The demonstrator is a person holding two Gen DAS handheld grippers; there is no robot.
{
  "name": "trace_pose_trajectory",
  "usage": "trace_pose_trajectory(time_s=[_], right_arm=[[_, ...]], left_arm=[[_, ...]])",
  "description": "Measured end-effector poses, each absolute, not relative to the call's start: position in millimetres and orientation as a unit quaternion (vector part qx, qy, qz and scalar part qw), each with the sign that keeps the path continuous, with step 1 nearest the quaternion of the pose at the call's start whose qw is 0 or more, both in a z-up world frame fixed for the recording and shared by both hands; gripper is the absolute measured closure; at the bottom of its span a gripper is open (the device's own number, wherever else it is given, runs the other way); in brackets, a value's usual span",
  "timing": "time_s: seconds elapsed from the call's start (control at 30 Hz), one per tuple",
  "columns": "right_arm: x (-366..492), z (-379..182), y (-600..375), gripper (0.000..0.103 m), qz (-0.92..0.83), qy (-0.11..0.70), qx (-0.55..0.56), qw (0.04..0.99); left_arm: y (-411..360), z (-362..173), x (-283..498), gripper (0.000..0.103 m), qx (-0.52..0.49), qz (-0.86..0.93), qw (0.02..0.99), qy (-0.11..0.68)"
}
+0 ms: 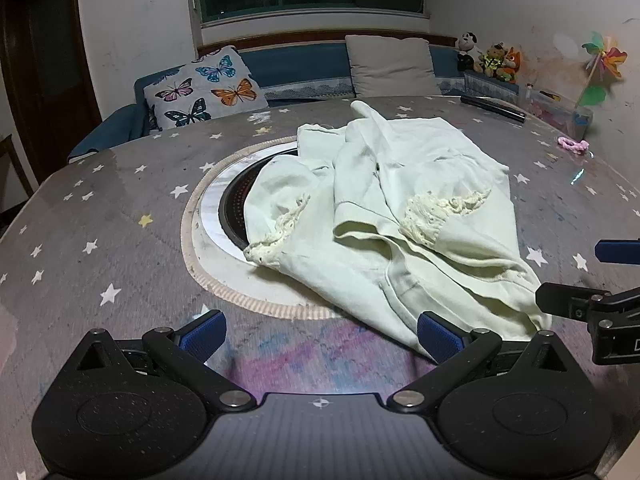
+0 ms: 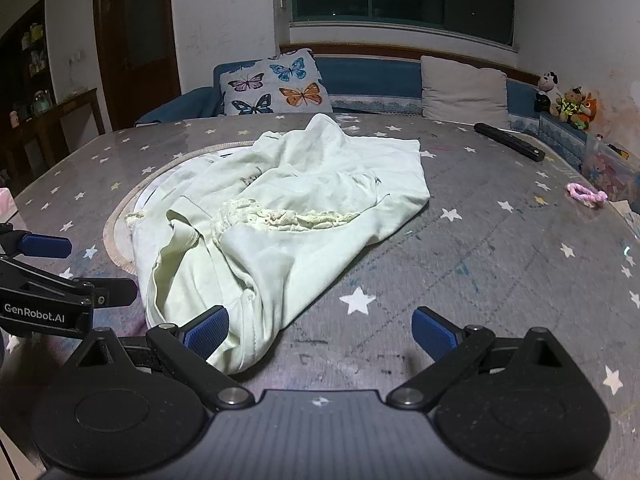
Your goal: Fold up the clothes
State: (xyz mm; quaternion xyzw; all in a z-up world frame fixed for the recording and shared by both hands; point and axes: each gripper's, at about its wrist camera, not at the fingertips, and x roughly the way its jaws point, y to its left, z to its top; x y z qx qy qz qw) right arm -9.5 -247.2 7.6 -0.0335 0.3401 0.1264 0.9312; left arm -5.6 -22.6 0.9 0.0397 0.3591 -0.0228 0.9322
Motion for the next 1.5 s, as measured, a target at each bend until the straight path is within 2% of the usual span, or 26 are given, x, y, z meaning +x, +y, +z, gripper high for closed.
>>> trace_pose_trajectory(time_s=[0.4,0.67,0.8,1.0,1.3,1.5], right_arm=[[20.2,18.2,-239.8,0.005,0.142,0.336,-0.050,0.930],[55.4,25.4,-231.8,0.017,0.156,0.338,-0.046,0.927],[76.1,26.2,-228.2,0.022,0.158,0.337,-0.051,0.927],[113.4,25.9,-228.6,0.036,0.162,0.352,-0.032,0.921],[155.8,13.6,-193.3,0.047,0.214,0.381,-0.022,0.899],[163.3,-3.5,-179.6,0.074,0.228,0.406,-0.034,0.884]], left_arm=[[-4.5,11.7,28.7,0.000,0.033,-0.002,0.936,0.349],[16.9,13.1,62.6,0.001,0.010,0.015,0.935,0.355],[28.3,12.3,82.7,0.008,-0.002,0.021,0.931,0.363],[40.0,9.3,111.8,0.022,-0.021,0.018,0.926,0.377],[47.0,13.9,152.2,0.024,-0.042,-0.001,0.926,0.375],[45.5,2.2,175.7,0.024,-0.052,-0.027,0.916,0.397]])
